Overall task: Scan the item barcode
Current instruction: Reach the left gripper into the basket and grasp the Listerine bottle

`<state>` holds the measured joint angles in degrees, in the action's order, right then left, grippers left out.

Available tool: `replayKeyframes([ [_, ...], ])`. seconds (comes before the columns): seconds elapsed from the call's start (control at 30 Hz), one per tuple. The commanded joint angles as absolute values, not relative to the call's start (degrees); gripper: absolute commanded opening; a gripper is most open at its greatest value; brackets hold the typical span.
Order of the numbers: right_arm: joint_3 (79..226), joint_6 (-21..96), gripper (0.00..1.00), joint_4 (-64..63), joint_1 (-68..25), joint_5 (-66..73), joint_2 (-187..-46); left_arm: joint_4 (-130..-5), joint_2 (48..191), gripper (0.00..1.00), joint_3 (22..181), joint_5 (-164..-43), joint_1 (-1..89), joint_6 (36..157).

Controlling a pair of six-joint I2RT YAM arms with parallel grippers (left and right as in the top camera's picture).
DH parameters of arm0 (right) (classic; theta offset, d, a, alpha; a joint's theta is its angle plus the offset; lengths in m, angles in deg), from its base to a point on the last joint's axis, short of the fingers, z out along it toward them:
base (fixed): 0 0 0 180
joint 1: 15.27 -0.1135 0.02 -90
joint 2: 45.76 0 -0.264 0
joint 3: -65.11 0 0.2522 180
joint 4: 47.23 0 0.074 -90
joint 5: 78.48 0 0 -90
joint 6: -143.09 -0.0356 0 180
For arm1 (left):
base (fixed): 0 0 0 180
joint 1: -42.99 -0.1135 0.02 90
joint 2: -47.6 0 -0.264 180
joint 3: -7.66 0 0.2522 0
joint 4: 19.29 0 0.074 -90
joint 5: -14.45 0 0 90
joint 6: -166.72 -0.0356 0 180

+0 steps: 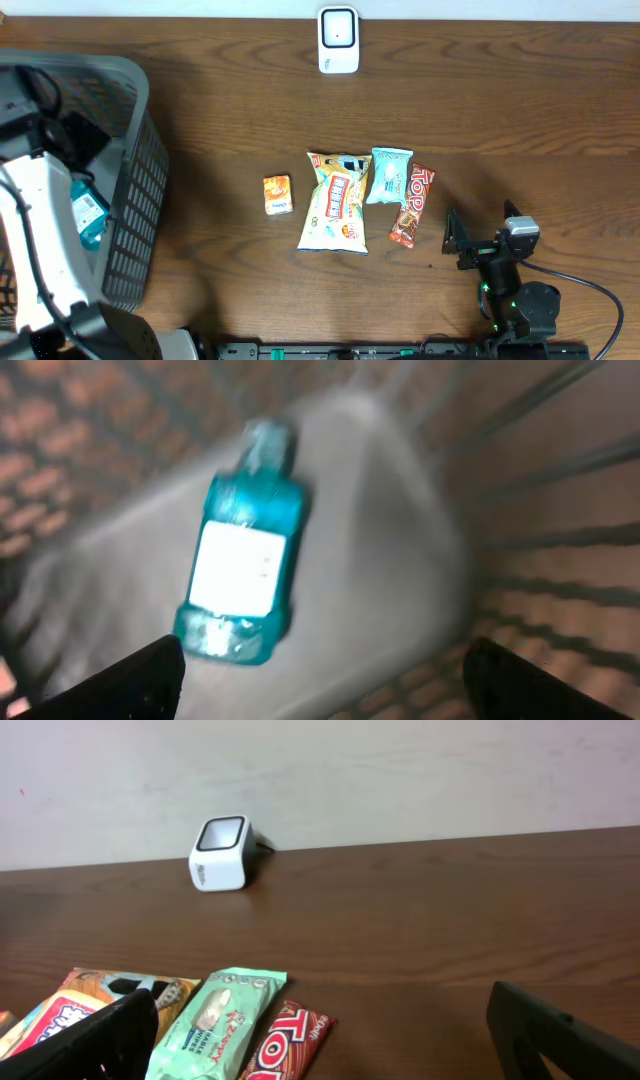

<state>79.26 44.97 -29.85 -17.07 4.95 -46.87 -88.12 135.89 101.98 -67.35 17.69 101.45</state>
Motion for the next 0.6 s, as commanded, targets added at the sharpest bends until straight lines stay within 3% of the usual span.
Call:
replayKeyframes([
  [0.0,79.2,44.6,0.99,-29.6,-17.4,5.2,-46.8,-87.3,137.3,0.89,95.2,-62.7,17.5,104.7],
  [0.23,79.2,44.6,0.99,-29.6,-17.4,5.2,-46.8,-78.8,137.3,0.93,82.3,-62.6,14.6,107.7],
  [0.57,79.2,44.6,0.99,-29.6,-17.4,5.2,-46.8,-75.7,137.4,1.0,79.9,-63.1,8.6,105.1],
])
